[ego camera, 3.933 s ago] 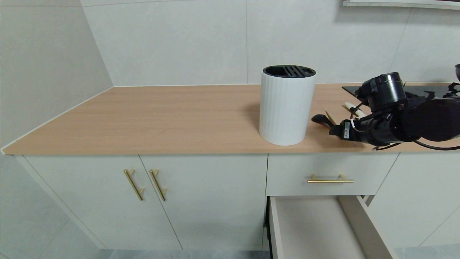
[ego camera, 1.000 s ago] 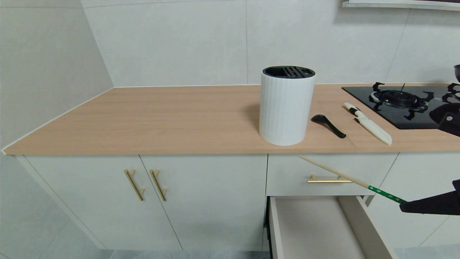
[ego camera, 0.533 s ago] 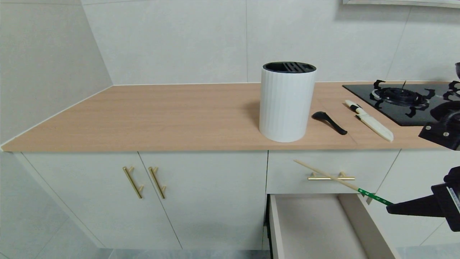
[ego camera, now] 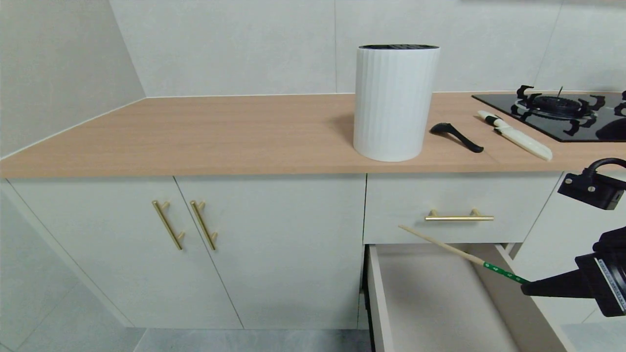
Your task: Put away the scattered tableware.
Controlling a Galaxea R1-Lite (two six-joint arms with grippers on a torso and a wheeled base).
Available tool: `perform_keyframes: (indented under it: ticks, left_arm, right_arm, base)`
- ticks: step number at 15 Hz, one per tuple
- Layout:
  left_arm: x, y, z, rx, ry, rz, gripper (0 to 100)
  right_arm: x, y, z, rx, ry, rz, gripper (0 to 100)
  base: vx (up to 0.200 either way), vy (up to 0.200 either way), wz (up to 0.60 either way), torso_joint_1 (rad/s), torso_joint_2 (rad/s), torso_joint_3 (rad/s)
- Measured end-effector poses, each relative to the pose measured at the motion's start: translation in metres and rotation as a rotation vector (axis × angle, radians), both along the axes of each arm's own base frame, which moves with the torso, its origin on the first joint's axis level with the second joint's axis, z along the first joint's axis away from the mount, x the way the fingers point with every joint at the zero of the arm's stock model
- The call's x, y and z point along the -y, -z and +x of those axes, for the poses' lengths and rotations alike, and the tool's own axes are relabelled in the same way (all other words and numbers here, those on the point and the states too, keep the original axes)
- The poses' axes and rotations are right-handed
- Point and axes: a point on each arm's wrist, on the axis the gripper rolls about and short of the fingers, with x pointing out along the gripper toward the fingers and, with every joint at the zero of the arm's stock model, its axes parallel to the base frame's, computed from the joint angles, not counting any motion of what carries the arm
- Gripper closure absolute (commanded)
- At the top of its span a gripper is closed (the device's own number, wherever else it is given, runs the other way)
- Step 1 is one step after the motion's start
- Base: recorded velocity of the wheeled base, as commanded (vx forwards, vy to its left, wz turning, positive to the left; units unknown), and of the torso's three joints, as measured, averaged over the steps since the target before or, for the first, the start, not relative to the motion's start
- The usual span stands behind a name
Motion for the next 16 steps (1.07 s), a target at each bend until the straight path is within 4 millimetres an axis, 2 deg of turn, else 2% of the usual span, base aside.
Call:
perform_keyframes:
  ticks: [6, 16]
  left_arm:
    - [0.000, 0.000, 0.000, -0.001, 0.000, 0.000, 0]
    - [0.000, 0.000, 0.000, 0.000, 0.000, 0.000, 0]
  right_arm:
    - [-0.002, 0.005, 0.005, -0.028, 0.001, -0.013, 100]
    - [-0.005, 0.013, 0.012, -0.050, 0.001, -0.022, 100]
  base:
    - [0.000, 0.000, 0.00, -0.088, 0.36, 0.272]
    - [0.000, 0.000, 0.00, -0.006, 0.01, 0.007]
